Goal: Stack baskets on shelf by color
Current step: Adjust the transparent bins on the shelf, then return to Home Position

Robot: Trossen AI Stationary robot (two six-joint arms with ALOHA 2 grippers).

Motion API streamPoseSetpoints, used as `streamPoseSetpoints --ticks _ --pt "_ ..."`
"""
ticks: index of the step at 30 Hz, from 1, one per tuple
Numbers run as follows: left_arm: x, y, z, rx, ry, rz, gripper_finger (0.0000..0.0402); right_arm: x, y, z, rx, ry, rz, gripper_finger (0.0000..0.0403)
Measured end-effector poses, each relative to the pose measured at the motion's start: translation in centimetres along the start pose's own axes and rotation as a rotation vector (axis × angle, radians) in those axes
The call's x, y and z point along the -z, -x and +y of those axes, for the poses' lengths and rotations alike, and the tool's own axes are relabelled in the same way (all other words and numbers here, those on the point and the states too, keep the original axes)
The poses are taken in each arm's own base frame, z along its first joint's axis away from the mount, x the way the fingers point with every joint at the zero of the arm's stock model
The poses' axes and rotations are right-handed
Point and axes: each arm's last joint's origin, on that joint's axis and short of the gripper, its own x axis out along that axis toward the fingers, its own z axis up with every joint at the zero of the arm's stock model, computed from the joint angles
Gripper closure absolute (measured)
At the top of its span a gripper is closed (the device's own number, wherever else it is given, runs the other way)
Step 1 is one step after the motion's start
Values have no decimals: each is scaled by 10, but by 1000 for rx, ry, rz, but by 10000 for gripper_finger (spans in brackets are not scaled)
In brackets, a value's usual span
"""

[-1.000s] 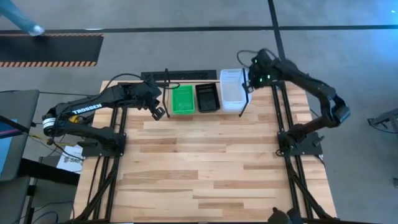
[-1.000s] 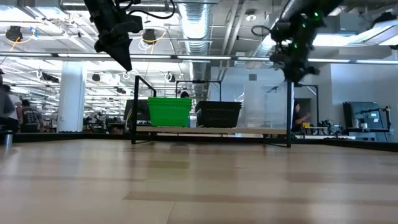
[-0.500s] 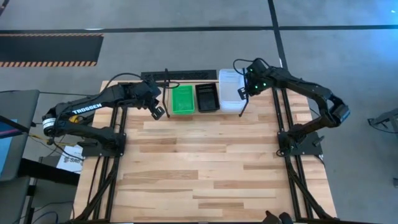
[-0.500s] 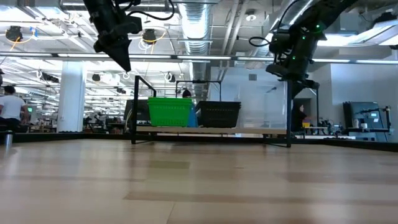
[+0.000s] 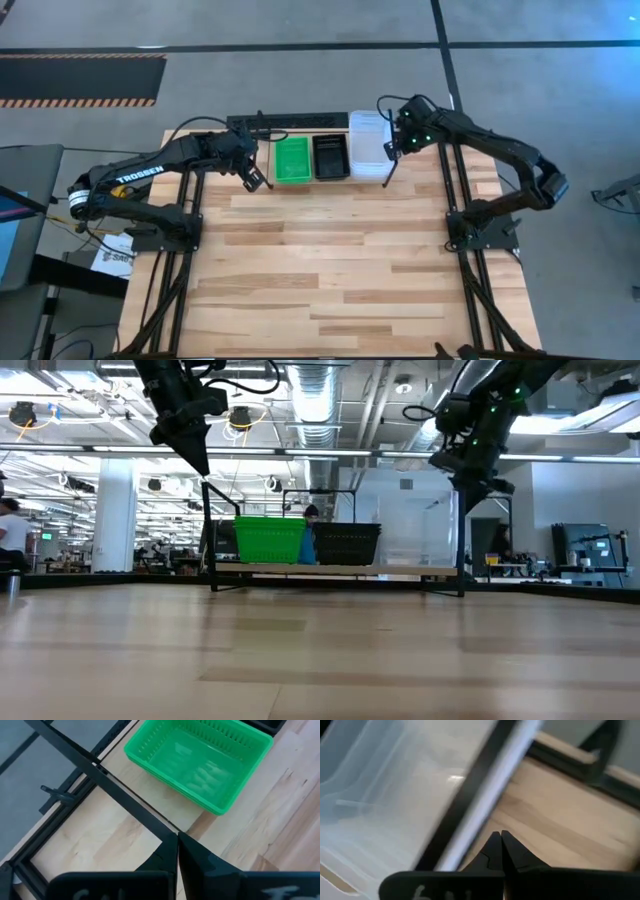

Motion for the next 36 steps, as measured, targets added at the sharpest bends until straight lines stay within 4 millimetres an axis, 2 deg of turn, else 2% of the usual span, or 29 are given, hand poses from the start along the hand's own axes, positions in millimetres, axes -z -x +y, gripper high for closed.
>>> streamPoseSetpoints --ticks 6,11,15,20,23,26,30,36 --pt "10 1 5 -129 3 85 402 12 30 -12 114 -47 -34 403" --pt "25 4 11 -229 56 223 401 20 60 -10 74 -86 -133 403" --pt "27 4 8 -158 83 247 401 25 82 1 -57 -63 -231 403" --pt "27 7 0 -53 -11 208 402 37 110 19 -203 19 -367 403" --pt "43 15 -2 -25 -19 168 401 52 129 25 -244 64 -415 403" --pt "68 26 1 22 48 79 401 69 146 30 -266 84 -462 403" --pt "103 34 1 215 173 -112 401 88 166 35 -349 151 -521 403" --pt "144 16 -10 511 228 -367 401 111 183 40 -465 273 -560 403"
